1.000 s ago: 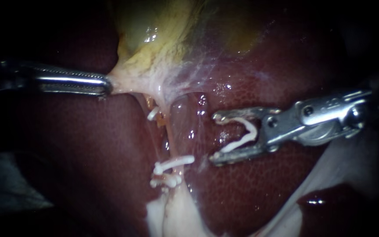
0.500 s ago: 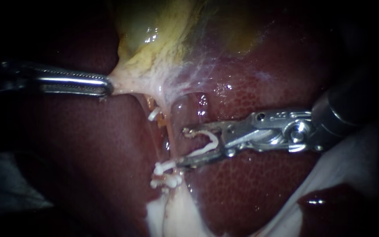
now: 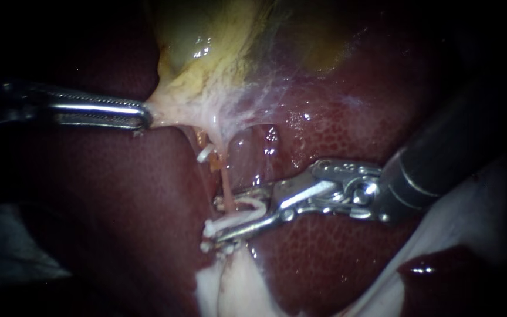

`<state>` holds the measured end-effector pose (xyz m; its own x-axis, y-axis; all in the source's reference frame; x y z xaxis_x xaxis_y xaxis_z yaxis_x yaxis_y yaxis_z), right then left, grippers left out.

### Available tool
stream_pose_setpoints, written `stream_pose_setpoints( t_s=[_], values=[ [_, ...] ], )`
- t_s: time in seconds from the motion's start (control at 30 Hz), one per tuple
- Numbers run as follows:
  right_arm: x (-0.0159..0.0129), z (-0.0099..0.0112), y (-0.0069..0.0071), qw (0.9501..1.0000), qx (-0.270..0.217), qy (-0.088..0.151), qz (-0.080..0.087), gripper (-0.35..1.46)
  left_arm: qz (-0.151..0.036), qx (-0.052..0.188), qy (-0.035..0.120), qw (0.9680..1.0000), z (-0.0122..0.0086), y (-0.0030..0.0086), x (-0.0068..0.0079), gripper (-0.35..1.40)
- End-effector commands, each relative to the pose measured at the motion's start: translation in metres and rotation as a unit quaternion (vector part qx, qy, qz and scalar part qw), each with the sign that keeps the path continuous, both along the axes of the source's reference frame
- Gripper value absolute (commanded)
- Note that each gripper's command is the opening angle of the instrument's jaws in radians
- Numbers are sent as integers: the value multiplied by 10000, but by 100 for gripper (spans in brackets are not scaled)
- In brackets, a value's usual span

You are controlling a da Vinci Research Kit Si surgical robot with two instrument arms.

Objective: Clipping second clip right tube

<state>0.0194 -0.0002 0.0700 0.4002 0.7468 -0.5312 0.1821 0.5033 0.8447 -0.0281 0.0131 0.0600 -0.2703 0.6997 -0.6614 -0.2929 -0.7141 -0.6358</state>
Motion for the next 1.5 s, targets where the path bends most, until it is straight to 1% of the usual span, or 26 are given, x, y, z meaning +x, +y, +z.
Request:
stream_pose_setpoints(
  t_s=[0.03,0.13,0.27,0.33,0.5,0.57,0.7,0.8,0.9,1.07,1.17,1.27,1.33,1.4,1.5],
  values=[
    [2,2,-2,10000,30,61,-12,50,-1,0,2,10000,-1,0,0,-35],
    [7,4,-5,9997,102,205,43,50,-3,0,3,10000,-1,0,-1,-35],
    [15,3,-3,9982,264,473,251,50,5,5,-4,10000,-1,0,-2,-35],
    [17,2,-2,9974,306,569,311,50,5,5,-4,10000,-1,0,-2,-35],
    [21,-3,-2,9970,383,584,333,50,3,5,-3,10000,-1,0,-3,-35],
    [21,-8,-1,9966,408,624,354,50,3,5,-3,10000,-1,0,-3,-35],
    [22,-23,3,9951,515,732,418,49,3,5,-3,10000,-1,0,-3,-35],
    [20,-37,7,9943,593,768,440,48,3,5,-3,10000,-1,0,-3,-35],
    [17,-50,10,9938,679,750,452,46,3,4,-3,10000,-1,0,-3,-35],
    [15,-56,13,9935,752,732,450,42,3,4,-3,10000,-1,0,-3,-35],
    [12,-55,12,9934,777,723,442,36,2,3,-2,10000,-1,-1,-3,-35],
    [9,-56,11,9934,778,727,433,26,2,3,-2,10000,-1,0,-3,-35],
    [7,-56,10,9932,805,718,427,16,2,3,-2,10000,-1,0,-3,-35],
    [5,-56,10,9932,806,720,422,1,2,3,-2,10000,-1,0,-3,-35],
    [3,-56,9,9932,806,722,419,-12,2,3,-2,10000,-1,0,-3,-35]
  ],
)
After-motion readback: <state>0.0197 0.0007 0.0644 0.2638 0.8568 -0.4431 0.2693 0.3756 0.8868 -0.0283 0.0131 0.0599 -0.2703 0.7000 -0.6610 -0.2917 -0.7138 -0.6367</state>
